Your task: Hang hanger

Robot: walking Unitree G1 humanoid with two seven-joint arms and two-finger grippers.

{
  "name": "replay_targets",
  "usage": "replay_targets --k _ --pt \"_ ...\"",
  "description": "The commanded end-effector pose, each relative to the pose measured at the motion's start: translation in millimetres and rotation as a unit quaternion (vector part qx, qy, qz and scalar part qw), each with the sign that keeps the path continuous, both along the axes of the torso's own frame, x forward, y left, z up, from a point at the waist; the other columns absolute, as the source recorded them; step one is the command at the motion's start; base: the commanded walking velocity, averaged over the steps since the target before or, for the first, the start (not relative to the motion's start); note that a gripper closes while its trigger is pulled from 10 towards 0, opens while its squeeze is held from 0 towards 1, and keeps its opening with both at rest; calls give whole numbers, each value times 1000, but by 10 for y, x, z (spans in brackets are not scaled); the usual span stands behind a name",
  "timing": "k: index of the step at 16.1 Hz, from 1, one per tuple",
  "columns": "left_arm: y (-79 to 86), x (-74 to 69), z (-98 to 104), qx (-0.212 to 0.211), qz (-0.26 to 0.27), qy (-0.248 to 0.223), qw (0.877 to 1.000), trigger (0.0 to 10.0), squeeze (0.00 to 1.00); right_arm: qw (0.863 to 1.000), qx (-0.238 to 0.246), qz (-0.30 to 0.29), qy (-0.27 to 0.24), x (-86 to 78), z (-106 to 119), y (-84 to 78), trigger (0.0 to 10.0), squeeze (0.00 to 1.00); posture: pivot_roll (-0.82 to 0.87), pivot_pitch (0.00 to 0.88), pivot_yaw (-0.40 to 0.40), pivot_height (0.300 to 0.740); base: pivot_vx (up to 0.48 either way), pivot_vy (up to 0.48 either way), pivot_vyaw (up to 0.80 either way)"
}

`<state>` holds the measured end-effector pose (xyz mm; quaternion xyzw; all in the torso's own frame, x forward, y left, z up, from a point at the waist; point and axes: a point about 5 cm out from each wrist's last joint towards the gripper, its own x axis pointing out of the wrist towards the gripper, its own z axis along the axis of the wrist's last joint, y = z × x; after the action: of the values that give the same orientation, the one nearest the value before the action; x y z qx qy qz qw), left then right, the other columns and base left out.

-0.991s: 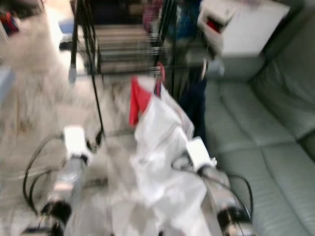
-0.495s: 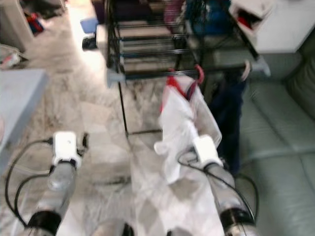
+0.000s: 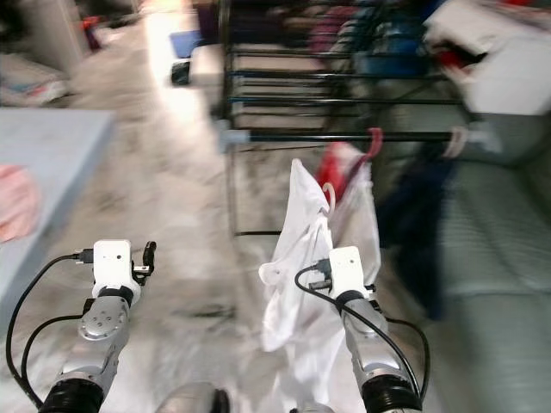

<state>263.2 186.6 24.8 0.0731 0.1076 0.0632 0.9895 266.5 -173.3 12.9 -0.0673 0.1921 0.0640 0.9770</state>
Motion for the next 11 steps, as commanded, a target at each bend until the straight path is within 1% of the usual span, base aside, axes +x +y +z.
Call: replay_targets --k 1,4,7,10,11 --pt "-44 17 15 -2 -4 -1 1000 10000 0 999 0 -11 -33 74 150 -50 10000 0 21 0 3 740 0 0 688" --pt "-103 3 -2 -9 -14 5 1000 10000 0 999 -3 -41 -36 94 166 -120 10000 0 15 0 1 740 0 0 0" --pt "-141 9 13 -19 -20 1 1000 10000 0 998 -5 -47 -44 110 209 -132 10000 0 17 0 -2 740 0 0 0" --pt "-165 50 78 -29 -25 -14 999 10000 0 997 -21 -19 -70 160 293 -62 10000 0 18 0 -6 740 0 0 0" --pt "-164 53 86 -31 -25 -15 999 10000 0 997 -18 -15 -75 166 313 -35 10000 0 18 0 -2 740 0 0 0"
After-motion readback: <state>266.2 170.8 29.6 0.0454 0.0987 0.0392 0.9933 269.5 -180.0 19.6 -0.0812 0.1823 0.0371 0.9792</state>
